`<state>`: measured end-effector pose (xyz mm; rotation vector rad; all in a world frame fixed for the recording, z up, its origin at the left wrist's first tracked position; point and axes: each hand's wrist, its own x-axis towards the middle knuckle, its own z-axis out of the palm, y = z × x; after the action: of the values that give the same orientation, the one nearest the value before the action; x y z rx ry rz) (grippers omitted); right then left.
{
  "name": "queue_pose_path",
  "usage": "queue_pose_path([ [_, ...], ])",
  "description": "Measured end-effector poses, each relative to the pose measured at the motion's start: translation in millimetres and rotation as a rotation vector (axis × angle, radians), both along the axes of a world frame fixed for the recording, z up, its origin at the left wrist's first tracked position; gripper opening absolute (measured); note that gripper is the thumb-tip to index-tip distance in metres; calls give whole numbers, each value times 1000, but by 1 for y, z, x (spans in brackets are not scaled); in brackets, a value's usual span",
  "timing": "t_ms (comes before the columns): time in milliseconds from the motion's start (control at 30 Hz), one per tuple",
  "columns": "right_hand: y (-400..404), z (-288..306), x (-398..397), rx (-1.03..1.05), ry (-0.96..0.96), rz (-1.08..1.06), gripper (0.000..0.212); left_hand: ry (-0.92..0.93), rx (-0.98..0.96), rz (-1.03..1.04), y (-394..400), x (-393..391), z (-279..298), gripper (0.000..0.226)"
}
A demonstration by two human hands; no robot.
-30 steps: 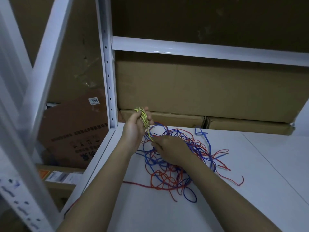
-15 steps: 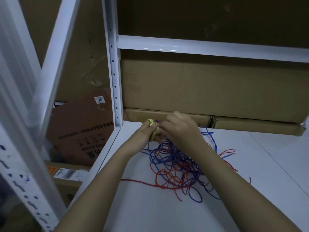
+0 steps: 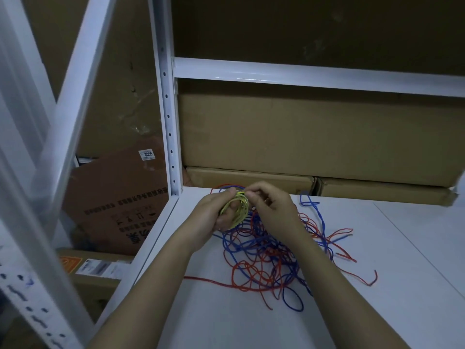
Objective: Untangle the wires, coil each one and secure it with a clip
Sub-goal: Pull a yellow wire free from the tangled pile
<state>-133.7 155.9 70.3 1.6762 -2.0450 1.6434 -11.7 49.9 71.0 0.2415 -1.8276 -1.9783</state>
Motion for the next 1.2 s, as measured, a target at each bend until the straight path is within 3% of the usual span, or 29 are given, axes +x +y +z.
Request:
queue_pose_path([
  [100, 5, -7, 5, -1, 182, -160, 15, 7, 53, -13, 2, -5, -4, 43],
  [200, 8, -7, 4, 102, 359, -166, 35, 12, 103, -17, 1, -9, -5, 43],
  [267, 9, -8, 5, 192, 290, -29, 42, 16, 129, -41, 1, -11, -5, 46],
  [367, 9, -11, 4, 185, 160, 122, 36, 42, 242, -124, 2, -12, -3, 44],
  [467, 5, -13, 6, 125, 63, 167, 27, 42, 316, -170, 2, -13, -1, 42],
  [600, -3, -19, 8, 69, -25, 118, 22, -68, 289, -83, 1, -18, 2, 45],
  [667, -6, -23, 6, 75, -43, 50, 21, -179, 167, 69, 2, -24, 4, 43],
  [767, -5, -29, 1, 90, -2, -107, 23, -281, -223, 271, 8, -32, 4, 50],
  [867, 4, -33, -2, 73, 69, -240, 32, -219, -407, 301, 23, -38, -1, 58],
  [1000, 31, -36, -11, 53, 40, -317, 40, -212, -733, 281, 48, -52, -6, 41],
  [1200, 100, -37, -31, 20, -26, -358, 36, -126, -891, 211, 102, -89, -12, 37],
])
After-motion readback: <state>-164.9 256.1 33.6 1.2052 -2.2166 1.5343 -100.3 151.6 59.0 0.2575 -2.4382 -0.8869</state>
